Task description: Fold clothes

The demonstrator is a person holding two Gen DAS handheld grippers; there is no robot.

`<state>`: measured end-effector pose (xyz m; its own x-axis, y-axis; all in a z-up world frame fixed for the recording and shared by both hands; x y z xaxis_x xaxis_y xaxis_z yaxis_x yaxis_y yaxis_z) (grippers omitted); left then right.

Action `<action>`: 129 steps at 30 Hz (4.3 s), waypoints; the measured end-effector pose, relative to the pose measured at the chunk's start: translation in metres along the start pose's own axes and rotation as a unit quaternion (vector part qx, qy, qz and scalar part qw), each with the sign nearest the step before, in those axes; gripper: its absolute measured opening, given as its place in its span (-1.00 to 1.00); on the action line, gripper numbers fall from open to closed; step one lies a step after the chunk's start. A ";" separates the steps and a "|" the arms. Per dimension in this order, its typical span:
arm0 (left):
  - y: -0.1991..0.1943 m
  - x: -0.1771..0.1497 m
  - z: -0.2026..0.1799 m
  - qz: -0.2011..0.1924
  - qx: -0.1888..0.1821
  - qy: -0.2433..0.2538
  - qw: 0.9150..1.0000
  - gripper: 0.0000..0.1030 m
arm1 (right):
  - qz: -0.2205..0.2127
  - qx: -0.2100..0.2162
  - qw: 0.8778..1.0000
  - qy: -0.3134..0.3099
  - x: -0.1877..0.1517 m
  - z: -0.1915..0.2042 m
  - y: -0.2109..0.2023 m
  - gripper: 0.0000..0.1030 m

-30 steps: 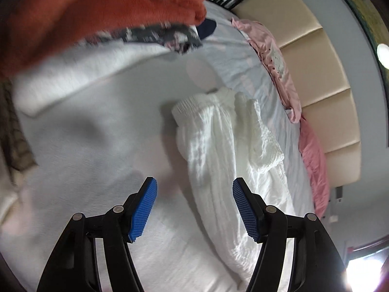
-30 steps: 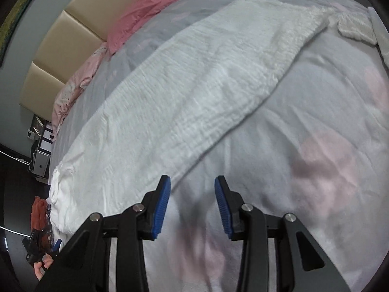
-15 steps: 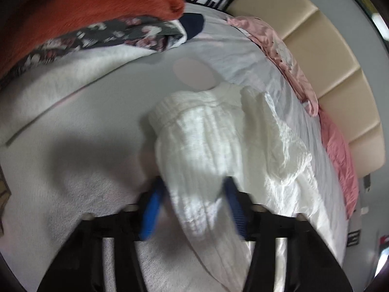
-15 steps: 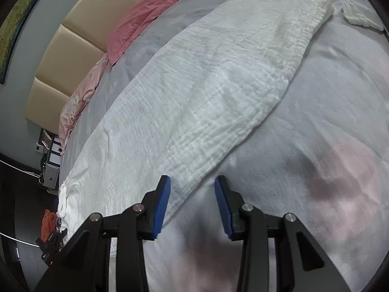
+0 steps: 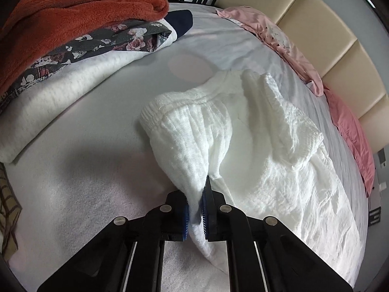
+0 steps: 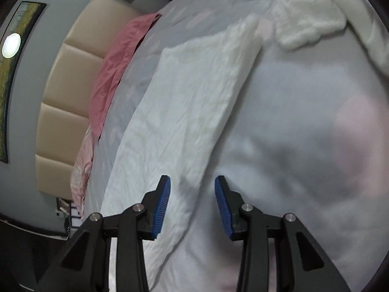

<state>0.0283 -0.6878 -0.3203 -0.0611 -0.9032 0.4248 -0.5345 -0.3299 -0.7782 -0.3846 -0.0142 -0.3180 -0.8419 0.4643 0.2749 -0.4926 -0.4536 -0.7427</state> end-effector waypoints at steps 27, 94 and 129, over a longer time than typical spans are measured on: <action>0.002 0.004 -0.009 0.016 0.032 0.026 0.999 -0.82 | 0.003 -0.075 0.990 -0.116 0.108 0.027 0.006 -0.87; -0.054 0.049 0.031 0.053 -0.132 -0.008 0.990 -0.21 | 0.210 0.092 0.729 -0.645 -0.567 0.539 0.061 -0.79; -0.050 -0.003 -0.021 0.110 -0.228 -0.047 0.966 0.07 | 0.129 0.086 0.805 -0.572 -0.436 0.319 -0.003 -0.23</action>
<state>0.0379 -0.6630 -0.2728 -0.1502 -0.9655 0.2126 -0.8341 0.0083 -0.5516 -0.0865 -0.4580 -0.2409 -0.5243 -0.6225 0.5811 -0.2101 -0.5667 -0.7967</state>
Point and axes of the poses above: each gripper's, at about its wrist camera, not at the fingertips, and y roughly the way its jaws point, z to its left, x to its top, the point moved 6 cm from there along y, roughly the way its jaws point, and after that the axes turned 4 degrees about -x, right-handed, at the moved point
